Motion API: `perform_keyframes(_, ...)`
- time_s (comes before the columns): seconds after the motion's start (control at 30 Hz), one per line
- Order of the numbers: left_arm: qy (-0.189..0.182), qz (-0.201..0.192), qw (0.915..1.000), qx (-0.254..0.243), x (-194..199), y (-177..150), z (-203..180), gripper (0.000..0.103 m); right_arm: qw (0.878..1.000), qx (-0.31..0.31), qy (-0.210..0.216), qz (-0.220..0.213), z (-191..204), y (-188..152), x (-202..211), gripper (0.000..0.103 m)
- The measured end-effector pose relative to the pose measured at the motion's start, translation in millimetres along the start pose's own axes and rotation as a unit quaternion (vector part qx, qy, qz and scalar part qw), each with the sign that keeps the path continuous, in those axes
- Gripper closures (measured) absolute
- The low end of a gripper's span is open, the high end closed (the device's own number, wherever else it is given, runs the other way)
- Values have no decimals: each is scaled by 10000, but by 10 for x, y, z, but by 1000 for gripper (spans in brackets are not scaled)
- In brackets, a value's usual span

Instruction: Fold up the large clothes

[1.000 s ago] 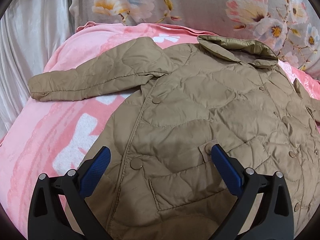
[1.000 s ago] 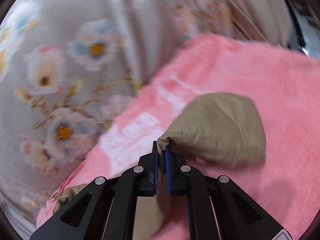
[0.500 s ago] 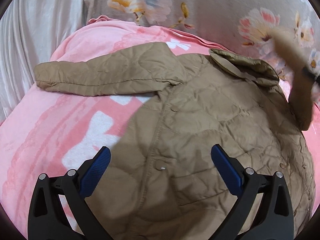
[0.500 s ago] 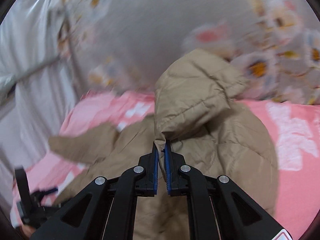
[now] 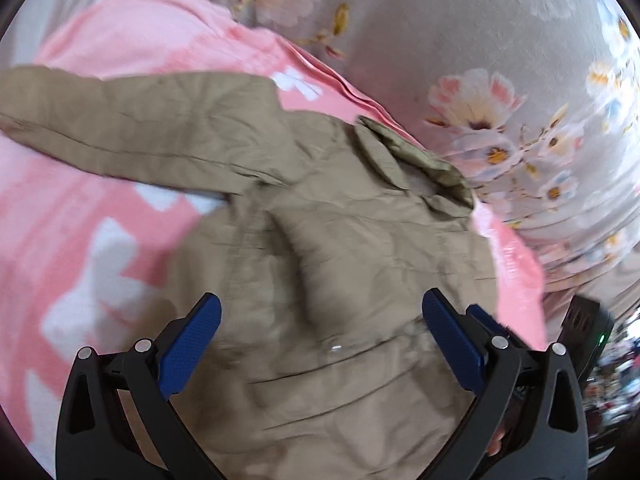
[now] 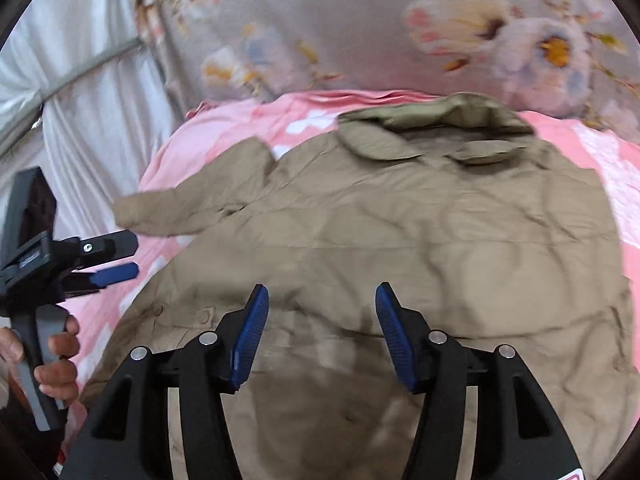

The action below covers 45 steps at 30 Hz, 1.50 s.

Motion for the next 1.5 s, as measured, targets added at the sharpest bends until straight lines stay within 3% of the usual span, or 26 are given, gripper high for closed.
perform_keyframes(0.1,-273,437,9984,231,-245,22,-77,5,9990,-348,-208,-192,-333,12,239,47)
perform_keyframes(0.2,-285,809,9953,444,-470,-16,-84,5,9931,-964,-565,-364,-804,-9,434,43)
perform_keyframes(0.27,-322,945,9931,616,-571,-46,-70,6,9816,-1714,-690,-471,-1248,-67,536,42)
perform_keyframes(0.33,-296,927,9931,650,-634,-46,-82,15,9658,-2435,-738,-503,-1638,-142,559,42)
perform_keyframes(0.43,-122,907,9950,392,-716,7,-201,44,9432,-3191,-750,-545,-2018,-221,502,41)
perform_keyframes(0.5,90,835,9963,160,-740,45,-264,75,9280,-3611,-696,-604,-2208,-246,439,43)
perform_keyframes(0.53,166,798,9967,62,-747,70,-282,82,9187,-3849,-593,-659,-2308,-257,386,45)
perform_keyframes(0.57,241,670,9974,-63,-730,114,-339,88,9133,-3977,-539,-690,-2368,-244,345,56)
perform_keyframes(0.6,301,602,9976,-162,-695,141,-331,90,9101,-4051,-541,-684,-2411,-215,307,82)
perform_keyframes(0.67,356,370,9978,-417,-630,223,-407,91,9125,-3962,-553,-857,-2406,-105,352,98)
perform_keyframes(0.77,552,339,9962,-588,-684,221,-328,91,9254,-3379,-759,-1538,-2251,59,621,100)
perform_keyframes(0.83,817,592,9929,-629,-932,120,-198,91,9336,-3193,-1142,-1159,-2273,12,500,101)
perform_keyframes(0.9,865,611,9919,-707,-1078,12,-92,91,9370,-3168,-1417,-402,-2372,-154,192,101)
perform_keyframes(1.0,998,478,9897,-905,-1062,-15,-126,91,9346,-3255,-1396,-329,-2406,-190,193,100)
perform_keyframes(1.13,1138,383,9864,-1126,-987,-12,-147,88,9303,-2941,-2158,-380,-2212,-157,468,88)
perform_keyframes(1.17,1180,354,9857,-1153,-953,0,-162,84,9292,-2856,-2303,-441,-2172,-163,548,88)
perform_keyframes(1.27,1502,115,9808,-1238,-712,32,-217,56,9384,-2363,-2437,-646,-1985,-99,742,88)
perform_keyframes(1.37,1729,-331,9732,-1478,-431,115,-442,51,9541,-1827,-2234,-803,-1651,80,805,88)
perform_keyframes(1.5,1462,-557,9722,-1743,-344,208,-920,45,9755,-1004,-1849,-650,-1056,391,490,87)
Point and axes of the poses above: each gripper's, at about its wrist camera, not at the fingertips, and x roughly against the way its jaws point, z to its left, y to its top, the point moved 2 cm from there along -x, roughly the way its jaws point
